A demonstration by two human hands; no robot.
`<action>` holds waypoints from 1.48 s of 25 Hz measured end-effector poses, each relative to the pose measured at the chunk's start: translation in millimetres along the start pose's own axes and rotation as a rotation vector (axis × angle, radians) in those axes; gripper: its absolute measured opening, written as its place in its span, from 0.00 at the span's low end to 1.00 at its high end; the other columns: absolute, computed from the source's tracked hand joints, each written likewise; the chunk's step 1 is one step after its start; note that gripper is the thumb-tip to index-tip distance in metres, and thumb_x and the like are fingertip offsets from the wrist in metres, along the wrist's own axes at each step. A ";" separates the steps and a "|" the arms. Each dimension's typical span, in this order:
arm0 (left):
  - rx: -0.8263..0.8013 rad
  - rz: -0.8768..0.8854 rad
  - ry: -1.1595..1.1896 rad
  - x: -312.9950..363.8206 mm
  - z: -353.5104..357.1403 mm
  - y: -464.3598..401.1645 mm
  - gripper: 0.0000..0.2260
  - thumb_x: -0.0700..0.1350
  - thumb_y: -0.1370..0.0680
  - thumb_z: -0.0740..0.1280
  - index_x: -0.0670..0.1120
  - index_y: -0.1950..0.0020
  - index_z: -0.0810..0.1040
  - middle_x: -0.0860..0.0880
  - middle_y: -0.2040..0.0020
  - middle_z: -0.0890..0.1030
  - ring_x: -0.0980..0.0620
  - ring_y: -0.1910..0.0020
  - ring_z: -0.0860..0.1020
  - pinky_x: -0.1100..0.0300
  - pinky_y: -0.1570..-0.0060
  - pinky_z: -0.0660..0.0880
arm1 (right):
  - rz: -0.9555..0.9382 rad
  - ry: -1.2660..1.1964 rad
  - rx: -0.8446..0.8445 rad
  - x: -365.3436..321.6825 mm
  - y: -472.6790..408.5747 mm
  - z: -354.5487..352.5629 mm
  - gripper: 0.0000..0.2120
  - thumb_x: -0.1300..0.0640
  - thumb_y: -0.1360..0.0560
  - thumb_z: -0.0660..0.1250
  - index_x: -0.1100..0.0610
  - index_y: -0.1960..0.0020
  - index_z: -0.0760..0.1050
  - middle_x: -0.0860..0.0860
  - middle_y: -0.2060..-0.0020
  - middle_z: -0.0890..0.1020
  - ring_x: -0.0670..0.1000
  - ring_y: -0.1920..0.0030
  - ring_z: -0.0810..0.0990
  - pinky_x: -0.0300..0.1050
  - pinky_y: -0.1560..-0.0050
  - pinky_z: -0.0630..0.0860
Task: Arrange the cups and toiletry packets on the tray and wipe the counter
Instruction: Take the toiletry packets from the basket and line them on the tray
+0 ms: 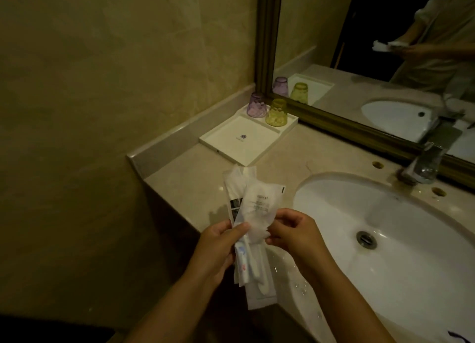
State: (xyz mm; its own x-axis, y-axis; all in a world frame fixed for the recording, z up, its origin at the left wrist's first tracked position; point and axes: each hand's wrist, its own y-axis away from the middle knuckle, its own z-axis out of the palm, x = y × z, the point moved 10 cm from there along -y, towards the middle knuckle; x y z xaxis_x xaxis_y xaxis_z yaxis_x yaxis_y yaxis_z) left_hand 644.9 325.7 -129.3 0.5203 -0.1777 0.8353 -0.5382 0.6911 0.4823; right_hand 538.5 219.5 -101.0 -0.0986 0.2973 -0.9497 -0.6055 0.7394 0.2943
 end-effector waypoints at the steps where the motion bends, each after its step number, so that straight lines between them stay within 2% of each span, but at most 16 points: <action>1: 0.017 0.005 -0.010 8.2 -3.2 -13.2 0.04 0.39 0.27 0.68 0.43 0.53 0.80 0.44 0.61 0.86 0.48 0.62 0.84 0.59 0.67 0.80 | 0.018 -0.041 0.009 0.3 -14.0 3.6 0.04 0.66 0.30 0.69 0.59 0.57 0.81 0.54 0.66 0.85 0.49 0.68 0.82 0.39 0.66 0.80; 4: 0.075 0.020 0.000 28.1 -14.0 -46.8 0.03 0.38 0.26 0.67 0.40 0.55 0.80 0.46 0.66 0.85 0.51 0.68 0.83 0.62 0.70 0.79 | 0.076 -0.169 0.069 1.5 -48.4 4.1 0.05 0.68 0.30 0.68 0.63 0.55 0.79 0.55 0.70 0.83 0.49 0.70 0.83 0.37 0.69 0.79; 7: 0.121 0.002 0.009 40.3 -23.7 -72.9 0.05 0.37 0.26 0.67 0.38 0.53 0.80 0.42 0.61 0.85 0.49 0.67 0.83 0.61 0.69 0.80 | 0.087 -0.249 0.107 -4.6 -74.7 -0.4 0.05 0.70 0.29 0.67 0.62 0.57 0.78 0.55 0.73 0.83 0.49 0.70 0.83 0.36 0.70 0.79; 10: 0.129 -0.022 0.029 47.4 -31.3 -96.8 0.08 0.37 0.26 0.67 0.35 0.49 0.79 0.37 0.55 0.83 0.45 0.61 0.82 0.61 0.66 0.81 | 0.052 -0.290 0.155 -11.0 -94.0 -3.8 0.07 0.70 0.30 0.68 0.60 0.59 0.80 0.58 0.65 0.85 0.53 0.64 0.84 0.39 0.62 0.82; 12: 0.107 -0.040 0.027 53.0 -32.1 -116.1 0.08 0.37 0.26 0.68 0.35 0.49 0.79 0.37 0.55 0.83 0.44 0.60 0.82 0.58 0.63 0.81 | 0.011 -0.286 0.198 -16.3 -109.1 -3.2 0.07 0.69 0.30 0.68 0.59 0.60 0.81 0.59 0.60 0.84 0.55 0.60 0.84 0.41 0.58 0.82; 14: 0.069 -0.057 0.022 58.9 -31.2 -135.8 0.07 0.37 0.27 0.68 0.35 0.52 0.80 0.37 0.57 0.84 0.45 0.62 0.83 0.56 0.61 0.81 | -0.031 -0.285 0.233 -21.8 -123.7 3.3 0.05 0.66 0.30 0.69 0.59 0.61 0.82 0.57 0.62 0.84 0.53 0.60 0.84 0.40 0.59 0.82; 18: -0.016 -0.112 0.007 72.7 -38.5 -177.9 0.08 0.38 0.27 0.68 0.36 0.50 0.79 0.36 0.52 0.83 0.41 0.55 0.82 0.52 0.56 0.80 | -0.110 -0.114 0.401 -31.5 -151.3 16.9 0.07 0.65 0.30 0.70 0.55 0.61 0.81 0.51 0.65 0.84 0.52 0.61 0.83 0.36 0.62 0.79; 22: -0.053 -0.147 -0.030 92.1 -60.2 -216.7 0.12 0.38 0.27 0.68 0.32 0.47 0.77 0.33 0.49 0.81 0.36 0.49 0.80 0.47 0.47 0.77 | -0.116 -0.090 0.431 -35.7 -182.9 38.1 0.17 0.69 0.30 0.68 0.50 0.47 0.77 0.46 0.52 0.80 0.47 0.59 0.82 0.36 0.61 0.79; 24: -0.073 -0.165 -0.058 97.7 -68.4 -232.1 0.11 0.38 0.27 0.68 0.34 0.47 0.78 0.34 0.50 0.82 0.36 0.50 0.80 0.47 0.48 0.77 | -0.070 -0.119 0.451 -30.4 -195.6 43.4 0.19 0.69 0.31 0.69 0.51 0.44 0.76 0.51 0.49 0.80 0.51 0.54 0.82 0.40 0.55 0.79; 27: -0.120 -0.191 -0.073 97.7 -74.4 -248.8 0.10 0.40 0.28 0.69 0.36 0.49 0.79 0.37 0.52 0.83 0.40 0.53 0.82 0.52 0.57 0.78 | -0.056 -0.091 0.527 -32.8 -211.2 31.4 0.15 0.71 0.32 0.69 0.54 0.52 0.79 0.58 0.52 0.81 0.56 0.51 0.81 0.42 0.53 0.79; 29: -0.142 -0.216 -0.064 94.1 -75.5 -255.4 0.10 0.40 0.27 0.69 0.38 0.48 0.79 0.37 0.52 0.84 0.40 0.53 0.82 0.53 0.59 0.77 | -0.054 -0.017 0.565 -41.0 -228.5 12.8 0.14 0.72 0.32 0.69 0.53 0.56 0.79 0.56 0.53 0.82 0.55 0.52 0.81 0.43 0.52 0.79; 32: -0.135 -0.249 -0.078 89.9 -74.1 -268.5 0.09 0.40 0.27 0.69 0.39 0.50 0.80 0.39 0.55 0.85 0.41 0.56 0.83 0.54 0.61 0.78 | -0.052 0.096 0.596 -48.6 -271.5 -18.5 0.13 0.72 0.32 0.68 0.54 0.58 0.79 0.53 0.56 0.82 0.56 0.51 0.81 0.50 0.47 0.78; 34: -0.108 -0.261 -0.096 89.2 -73.3 -279.0 0.08 0.41 0.28 0.69 0.40 0.51 0.80 0.40 0.55 0.85 0.41 0.56 0.83 0.51 0.58 0.78 | -0.031 0.241 0.616 -47.6 -304.9 -34.8 0.12 0.70 0.31 0.68 0.55 0.56 0.79 0.52 0.57 0.81 0.56 0.51 0.81 0.47 0.51 0.79; 37: -0.065 -0.266 -0.141 87.1 -78.1 -295.2 0.07 0.42 0.27 0.69 0.40 0.52 0.79 0.40 0.56 0.85 0.40 0.56 0.82 0.46 0.54 0.79 | -0.017 0.421 0.593 -42.5 -349.3 -49.0 0.11 0.69 0.31 0.67 0.56 0.54 0.80 0.56 0.53 0.83 0.53 0.56 0.81 0.42 0.57 0.79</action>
State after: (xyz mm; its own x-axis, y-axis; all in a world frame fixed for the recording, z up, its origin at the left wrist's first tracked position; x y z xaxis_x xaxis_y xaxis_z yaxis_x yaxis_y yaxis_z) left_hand 900.9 160.9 -219.5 0.5380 -0.4505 0.7125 -0.3492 0.6502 0.6747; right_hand 715.5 -81.1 -168.7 -0.4608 0.1139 -0.8801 -0.0916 0.9803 0.1748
